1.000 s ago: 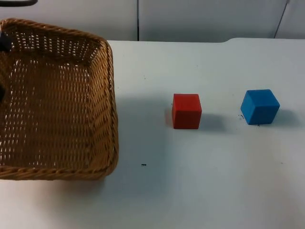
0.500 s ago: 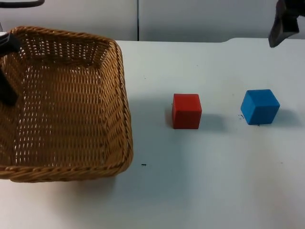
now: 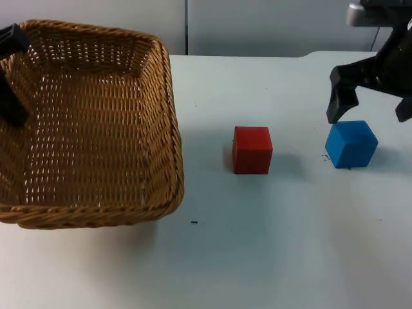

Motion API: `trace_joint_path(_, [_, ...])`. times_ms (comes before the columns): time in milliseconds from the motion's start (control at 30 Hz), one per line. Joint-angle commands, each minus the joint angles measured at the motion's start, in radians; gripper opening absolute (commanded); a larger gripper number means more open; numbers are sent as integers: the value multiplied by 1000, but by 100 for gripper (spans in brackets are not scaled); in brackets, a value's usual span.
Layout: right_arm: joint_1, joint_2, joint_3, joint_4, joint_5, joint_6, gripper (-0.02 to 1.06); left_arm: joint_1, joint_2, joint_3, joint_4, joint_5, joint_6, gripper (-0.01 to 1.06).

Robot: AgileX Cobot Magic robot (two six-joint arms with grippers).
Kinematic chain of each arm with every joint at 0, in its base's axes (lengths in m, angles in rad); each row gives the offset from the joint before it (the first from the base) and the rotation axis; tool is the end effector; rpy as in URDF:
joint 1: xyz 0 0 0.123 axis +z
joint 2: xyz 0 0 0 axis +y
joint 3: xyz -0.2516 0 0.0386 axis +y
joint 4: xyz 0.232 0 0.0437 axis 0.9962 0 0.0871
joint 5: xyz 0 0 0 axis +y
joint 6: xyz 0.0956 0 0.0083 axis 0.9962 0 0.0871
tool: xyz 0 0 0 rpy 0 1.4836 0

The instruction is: Pick up the basket with the left hand and place the blue cube into the basket with the right hand.

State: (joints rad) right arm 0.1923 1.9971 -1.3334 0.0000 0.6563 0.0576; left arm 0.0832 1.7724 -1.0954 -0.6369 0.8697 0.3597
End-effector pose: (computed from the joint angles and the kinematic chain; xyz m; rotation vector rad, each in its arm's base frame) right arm 0.3736 0.0727 0.1371 -0.1888 2.7993 0.0597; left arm 0.3175 -0.0173 0.1671 -0.1645 2.8424 -0.6844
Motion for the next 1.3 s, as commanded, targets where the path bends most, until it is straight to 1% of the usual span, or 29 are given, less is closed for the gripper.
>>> trace_joint_path(0, [4,11,-9,0,-18,26,100,3,-4,-10,-25,18,1,0])
trace_joint_path(100, [4,38,-9,-52,-20,81,100,3,-4,-10,-25,22,5,0])
trace_joint_path(167, [4,49,-9,-52,-26,83,100,3,-4,-10,-25,25,8,0])
trace_joint_path(400, [4,98,-7,-36,-104,100,98,3,-4,-10,-25,29,8,0])
trace_joint_path(633, [4,121,-7,-24,-120,100,97,3,-4,-10,-25,29,8,0])
trace_joint_path(667, [4,127,-7,-22,-120,100,94,3,-4,-10,-25,29,8,0])
trace_joint_path(733, [4,136,-7,-22,-121,101,81,3,-4,-10,-25,29,8,0])
trace_joint_path(767, [4,136,-7,-22,-121,101,81,3,-4,-10,-25,29,8,0])
trace_joint_path(900, [4,144,-7,-22,-123,127,53,3,-4,-10,-25,29,8,0])
trace_joint_path(933, [4,144,-7,-22,-123,127,53,3,-4,-10,-25,29,8,0])
trace_joint_path(1000, [4,144,-7,-22,-125,127,40,3,-4,-10,-25,29,8,0])
trace_joint_path(1067, [4,144,-7,-24,-127,127,25,3,-4,-10,-25,29,8,0])
trace_joint_path(1100, [4,144,-7,-24,-127,127,25,3,-4,-10,-25,29,8,0])
trace_joint_path(1133, [4,144,-7,-24,-127,123,13,3,-4,-10,-25,29,8,0])
trace_joint_path(1167, [4,144,-7,-24,-127,123,5,3,-4,-10,-25,29,8,0])
trace_joint_path(1200, [4,142,-7,-24,-127,123,0,3,-4,-10,-25,29,8,0])
trace_joint_path(1267, [4,139,-7,-24,-124,123,0,3,-4,-10,-25,29,8,0])
